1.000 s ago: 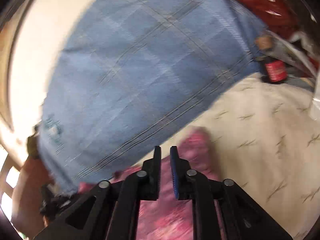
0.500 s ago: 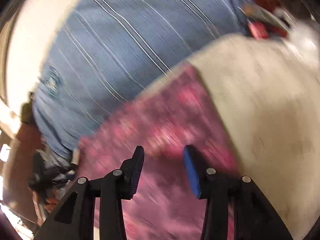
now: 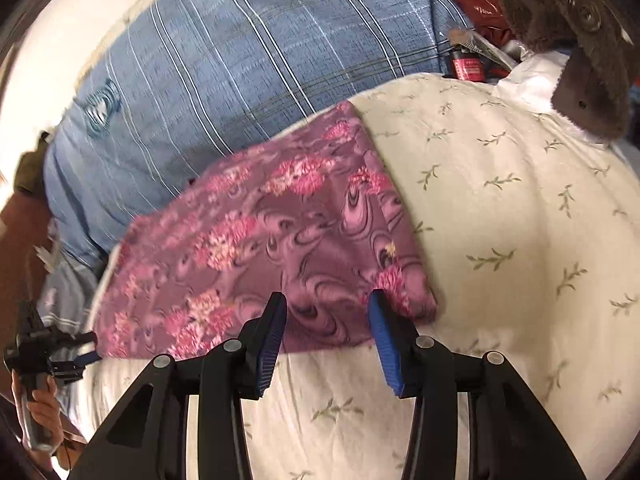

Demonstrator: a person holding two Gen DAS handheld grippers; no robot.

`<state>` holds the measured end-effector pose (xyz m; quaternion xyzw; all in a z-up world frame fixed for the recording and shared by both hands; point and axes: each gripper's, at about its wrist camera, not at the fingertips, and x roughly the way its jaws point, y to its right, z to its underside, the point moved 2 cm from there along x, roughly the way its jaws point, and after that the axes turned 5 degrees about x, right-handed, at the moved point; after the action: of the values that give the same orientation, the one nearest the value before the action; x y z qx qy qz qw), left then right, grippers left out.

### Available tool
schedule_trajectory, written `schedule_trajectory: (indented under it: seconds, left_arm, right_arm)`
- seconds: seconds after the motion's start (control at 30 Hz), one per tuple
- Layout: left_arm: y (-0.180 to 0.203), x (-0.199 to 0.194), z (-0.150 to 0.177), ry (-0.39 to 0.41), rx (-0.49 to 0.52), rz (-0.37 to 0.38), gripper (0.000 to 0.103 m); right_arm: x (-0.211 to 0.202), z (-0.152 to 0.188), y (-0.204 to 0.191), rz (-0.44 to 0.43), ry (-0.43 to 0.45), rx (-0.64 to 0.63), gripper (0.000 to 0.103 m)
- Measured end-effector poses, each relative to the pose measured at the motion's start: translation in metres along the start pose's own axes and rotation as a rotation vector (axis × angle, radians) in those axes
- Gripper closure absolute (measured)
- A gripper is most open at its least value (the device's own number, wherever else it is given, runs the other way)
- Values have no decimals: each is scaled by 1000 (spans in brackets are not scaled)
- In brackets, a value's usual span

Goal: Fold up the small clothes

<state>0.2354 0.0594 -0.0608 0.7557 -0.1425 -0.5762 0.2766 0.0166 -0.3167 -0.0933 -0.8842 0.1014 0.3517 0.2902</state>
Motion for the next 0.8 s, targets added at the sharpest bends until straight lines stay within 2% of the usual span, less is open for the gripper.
schedule_trajectory:
  seconds: [0.1, 0.13, 0.2, 0.23, 0.3, 0.4, 0.53, 0.6, 0.73, 0.8]
  left_arm:
    - [-19, -21, -4, 10, -137, 163, 80]
    - [-26, -29, -7, 30, -155, 177, 77]
    - [-36, -41, -6, 65, -163, 157, 55]
    - [-39, -43, -4, 73, -164, 152, 53]
    - [-47, -41, -1, 56, -176, 188, 53]
    - [-52, -23, 2, 11, -210, 243, 53]
    - [-46, -6, -3, -48, -186, 237, 53]
    - [-43, -5, -9, -52, -175, 251, 47]
    - [-28, 3, -25, -66, -135, 255, 47]
    - [-22, 8, -33, -84, -116, 274, 55]
  right_arm:
    - [-13, 6, -2, 56, -17, 33, 57]
    - [-20, 10, -5, 56, -5, 30, 56]
    - [-26, 15, -18, 49, 13, -10, 56]
    - [-26, 20, -35, 47, 20, -64, 56]
    - [-20, 30, -64, 18, 3, -146, 54]
    - [1, 54, -127, -54, -59, -334, 54]
    - [24, 94, -205, -125, -85, -585, 52]
    - [32, 105, -225, -141, -86, -647, 52]
    - [47, 121, -251, -126, -66, -754, 51]
    - [50, 124, -259, -118, -51, -795, 49]
